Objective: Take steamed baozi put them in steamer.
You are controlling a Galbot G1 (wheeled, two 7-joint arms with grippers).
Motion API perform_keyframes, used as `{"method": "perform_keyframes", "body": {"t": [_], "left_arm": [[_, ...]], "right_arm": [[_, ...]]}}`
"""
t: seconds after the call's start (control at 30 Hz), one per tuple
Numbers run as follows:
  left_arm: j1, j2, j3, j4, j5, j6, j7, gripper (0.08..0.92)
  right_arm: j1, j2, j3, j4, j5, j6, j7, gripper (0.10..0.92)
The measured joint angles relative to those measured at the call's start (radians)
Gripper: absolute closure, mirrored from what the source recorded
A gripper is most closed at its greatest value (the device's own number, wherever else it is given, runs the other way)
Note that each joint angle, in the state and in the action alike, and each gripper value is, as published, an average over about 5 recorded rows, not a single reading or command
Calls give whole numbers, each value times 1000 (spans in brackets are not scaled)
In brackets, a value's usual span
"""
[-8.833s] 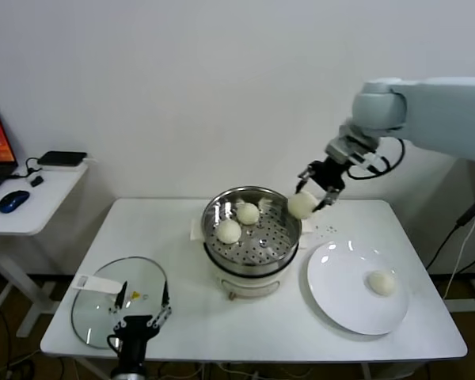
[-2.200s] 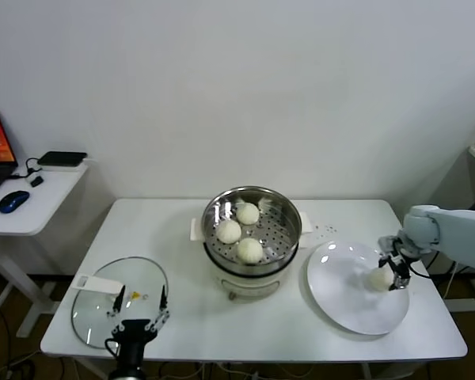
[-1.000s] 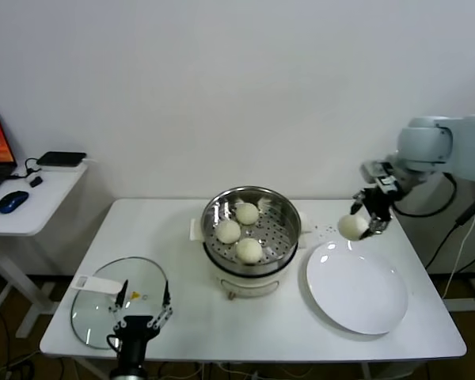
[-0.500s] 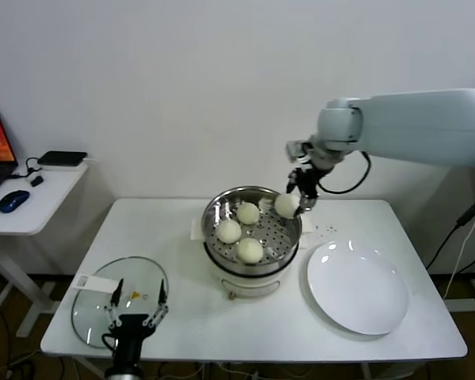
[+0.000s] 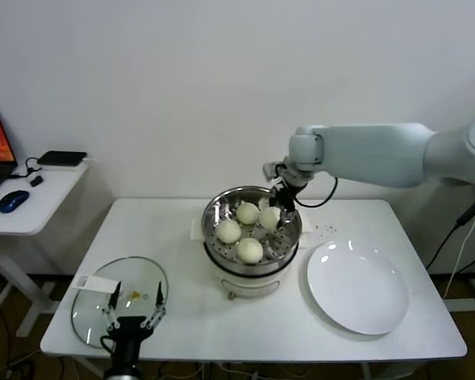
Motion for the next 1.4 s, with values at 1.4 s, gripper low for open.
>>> {"method": "perform_keyframes", "body": {"t": [1.4], "left_arm": [[-4, -2, 1, -10, 0, 11, 2, 177]], "right_arm": [[69, -115, -8, 29, 106, 21, -21, 203]]}}
